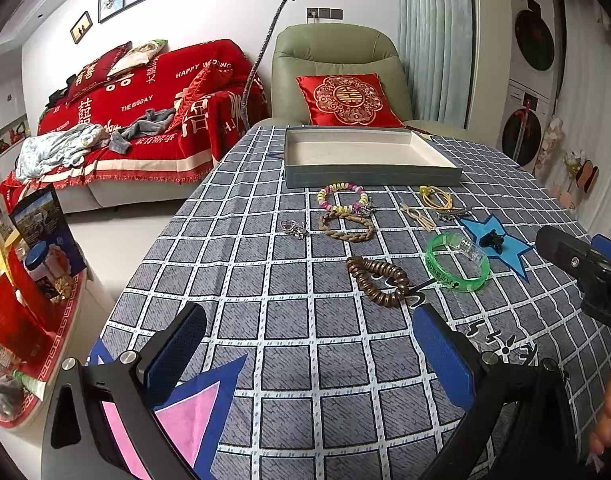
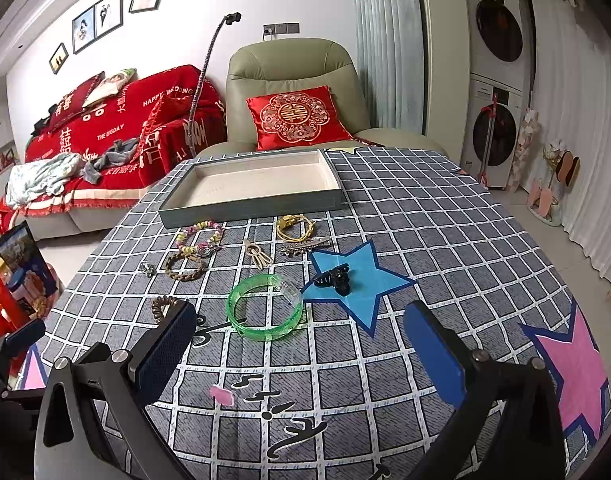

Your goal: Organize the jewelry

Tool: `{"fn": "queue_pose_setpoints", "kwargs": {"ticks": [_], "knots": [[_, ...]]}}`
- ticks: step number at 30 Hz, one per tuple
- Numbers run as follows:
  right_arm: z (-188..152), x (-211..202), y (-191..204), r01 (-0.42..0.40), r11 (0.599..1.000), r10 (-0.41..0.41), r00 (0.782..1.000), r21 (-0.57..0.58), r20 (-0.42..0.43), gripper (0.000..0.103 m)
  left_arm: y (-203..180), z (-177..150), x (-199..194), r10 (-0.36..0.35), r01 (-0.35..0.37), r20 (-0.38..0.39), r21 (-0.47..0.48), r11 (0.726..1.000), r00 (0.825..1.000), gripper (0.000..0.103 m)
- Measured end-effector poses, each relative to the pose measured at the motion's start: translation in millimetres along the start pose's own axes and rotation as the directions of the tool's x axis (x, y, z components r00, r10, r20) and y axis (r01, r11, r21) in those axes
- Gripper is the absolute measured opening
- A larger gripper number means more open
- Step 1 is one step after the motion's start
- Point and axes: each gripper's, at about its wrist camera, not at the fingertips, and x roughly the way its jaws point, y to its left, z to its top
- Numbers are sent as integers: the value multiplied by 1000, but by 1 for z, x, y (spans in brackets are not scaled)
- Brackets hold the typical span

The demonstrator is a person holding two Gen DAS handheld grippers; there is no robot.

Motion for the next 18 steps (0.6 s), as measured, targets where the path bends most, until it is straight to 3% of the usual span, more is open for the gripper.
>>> {"fn": "queue_pose_setpoints", "kwargs": {"ticks": [18], "knots": [[0, -1, 1, -2, 1000, 2, 1000, 2, 0, 103, 1, -1, 0, 1, -1, 1, 0, 1000, 1000, 103]]}}
